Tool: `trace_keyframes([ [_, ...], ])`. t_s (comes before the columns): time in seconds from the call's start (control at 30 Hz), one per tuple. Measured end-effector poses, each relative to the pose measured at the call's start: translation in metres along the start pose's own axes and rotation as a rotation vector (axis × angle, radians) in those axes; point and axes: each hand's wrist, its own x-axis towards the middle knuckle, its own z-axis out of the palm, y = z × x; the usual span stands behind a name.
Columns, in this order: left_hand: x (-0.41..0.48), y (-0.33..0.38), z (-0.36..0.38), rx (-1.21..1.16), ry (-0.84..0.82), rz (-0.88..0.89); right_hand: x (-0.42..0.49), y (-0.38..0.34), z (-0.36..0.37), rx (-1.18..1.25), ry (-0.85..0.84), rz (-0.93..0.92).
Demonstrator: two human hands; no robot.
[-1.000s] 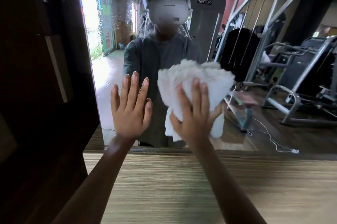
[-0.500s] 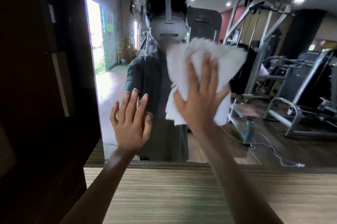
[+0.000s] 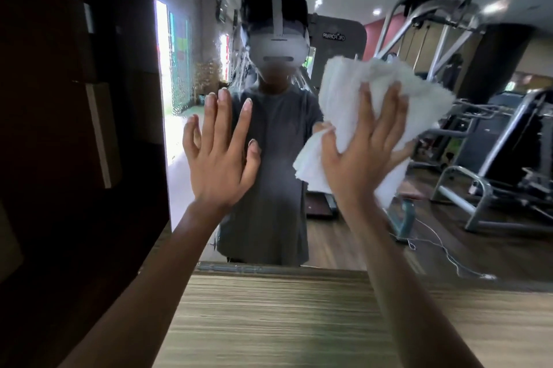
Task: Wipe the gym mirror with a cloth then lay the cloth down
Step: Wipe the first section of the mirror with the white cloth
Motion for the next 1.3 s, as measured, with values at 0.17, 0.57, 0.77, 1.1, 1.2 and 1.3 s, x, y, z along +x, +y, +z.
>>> trace_keyframes([
  [0.17,-0.002,-0.003,0.0,-0.005,-0.005,0.034,-0.068,0.007,0.001,-0.081,-0.144,-0.498],
  [0.57,-0.002,-0.002,-0.001,-0.007,0.05,0.027,0.028,-0.037,-0.001,0.077,-0.006,0.003],
  [0.77,-0.001,-0.004,0.0,0.02,0.041,0.037,-0.047,0.015,-0.001,-0.08,-0.186,-0.615],
  [1.1,0.071,0.008,-0.004,0.018,0.051,-0.038,0.063,-0.025,-0.004,0.0,-0.062,-0.111],
  [1.2,0.069,0.005,-0.001,0.019,0.023,0.002,0.032,-0.015,-0.003,-0.065,-0.118,-0.425],
  [1.3,0.071,0.003,-0.002,0.016,0.012,0.023,0.005,0.026,-0.006,-0.092,-0.148,-0.552],
])
